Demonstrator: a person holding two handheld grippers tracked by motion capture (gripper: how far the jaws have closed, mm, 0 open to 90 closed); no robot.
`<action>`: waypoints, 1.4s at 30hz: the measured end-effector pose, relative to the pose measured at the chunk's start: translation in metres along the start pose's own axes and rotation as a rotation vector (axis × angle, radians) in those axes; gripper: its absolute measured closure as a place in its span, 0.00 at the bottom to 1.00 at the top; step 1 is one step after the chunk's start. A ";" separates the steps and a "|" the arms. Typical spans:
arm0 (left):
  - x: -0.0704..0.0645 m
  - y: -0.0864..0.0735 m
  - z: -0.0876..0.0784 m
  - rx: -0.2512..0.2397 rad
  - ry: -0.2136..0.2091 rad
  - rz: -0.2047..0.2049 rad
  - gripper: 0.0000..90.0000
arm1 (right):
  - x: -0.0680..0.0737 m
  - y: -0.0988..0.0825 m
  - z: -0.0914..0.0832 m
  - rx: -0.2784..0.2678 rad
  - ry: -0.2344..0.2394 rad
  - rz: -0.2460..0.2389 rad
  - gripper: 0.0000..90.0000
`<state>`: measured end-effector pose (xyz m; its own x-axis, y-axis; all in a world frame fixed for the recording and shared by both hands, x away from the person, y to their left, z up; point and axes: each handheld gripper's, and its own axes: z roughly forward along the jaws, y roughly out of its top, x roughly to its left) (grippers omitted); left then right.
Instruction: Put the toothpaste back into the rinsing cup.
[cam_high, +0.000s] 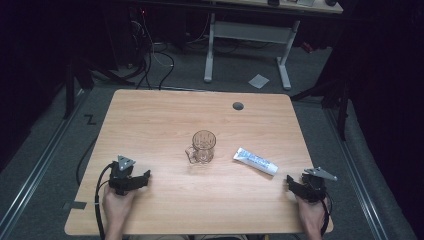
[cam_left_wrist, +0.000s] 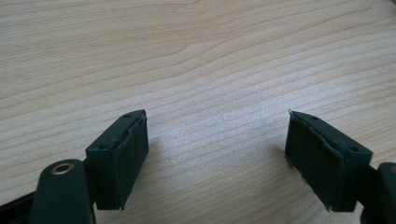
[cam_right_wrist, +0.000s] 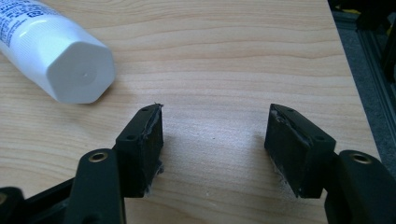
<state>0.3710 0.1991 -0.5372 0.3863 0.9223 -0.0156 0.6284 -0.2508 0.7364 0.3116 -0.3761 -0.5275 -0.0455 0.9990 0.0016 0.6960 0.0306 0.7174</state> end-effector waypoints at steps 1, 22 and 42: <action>0.000 0.000 0.000 0.000 0.001 0.000 0.24 | 0.000 0.001 0.000 0.002 0.008 0.002 0.40; 0.001 0.000 0.000 -0.001 0.008 -0.006 0.24 | 0.013 0.003 -0.028 -0.126 0.161 -0.048 0.42; 0.001 0.000 0.000 -0.001 0.010 -0.009 0.24 | 0.049 0.047 -0.030 -0.168 0.222 -0.210 0.42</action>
<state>0.3715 0.1996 -0.5373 0.3738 0.9274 -0.0152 0.6308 -0.2422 0.7372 0.3199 -0.3273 -0.4728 -0.3432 0.9391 -0.0199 0.5278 0.2103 0.8229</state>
